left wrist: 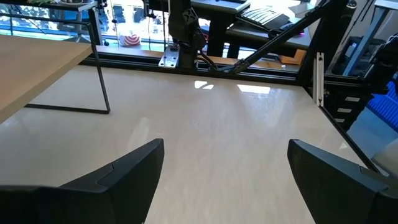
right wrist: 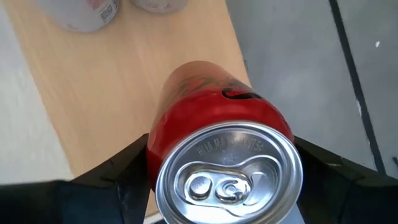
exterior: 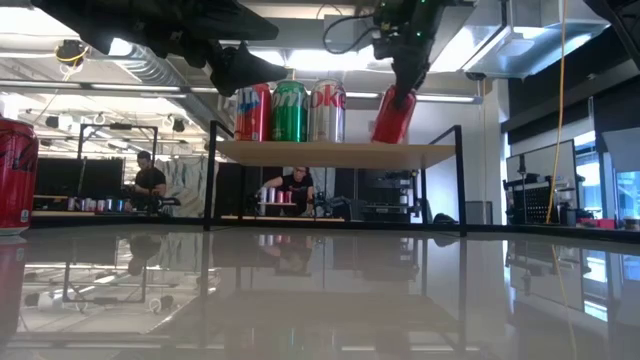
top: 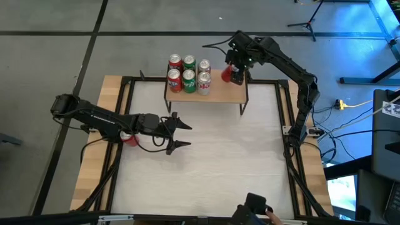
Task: Place canned beverage on shelf
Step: Put the bottom red black soda can on the shelf
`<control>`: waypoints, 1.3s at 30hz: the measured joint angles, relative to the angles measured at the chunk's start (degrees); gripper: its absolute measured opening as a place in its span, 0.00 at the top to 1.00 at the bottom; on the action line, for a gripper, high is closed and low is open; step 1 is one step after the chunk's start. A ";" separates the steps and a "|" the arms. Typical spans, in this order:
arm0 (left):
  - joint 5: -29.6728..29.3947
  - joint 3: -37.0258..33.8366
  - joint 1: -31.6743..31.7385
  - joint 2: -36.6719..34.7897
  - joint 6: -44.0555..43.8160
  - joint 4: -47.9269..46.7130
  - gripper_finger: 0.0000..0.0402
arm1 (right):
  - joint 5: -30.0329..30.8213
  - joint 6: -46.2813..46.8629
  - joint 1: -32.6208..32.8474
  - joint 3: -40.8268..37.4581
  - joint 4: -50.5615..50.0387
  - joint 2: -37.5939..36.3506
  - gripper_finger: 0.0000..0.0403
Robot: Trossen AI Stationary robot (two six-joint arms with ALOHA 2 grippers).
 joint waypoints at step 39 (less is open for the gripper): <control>0.24 0.00 -0.02 0.00 -0.06 -0.04 0.17 | -1.87 0.30 0.02 -3.15 2.43 -7.42 0.09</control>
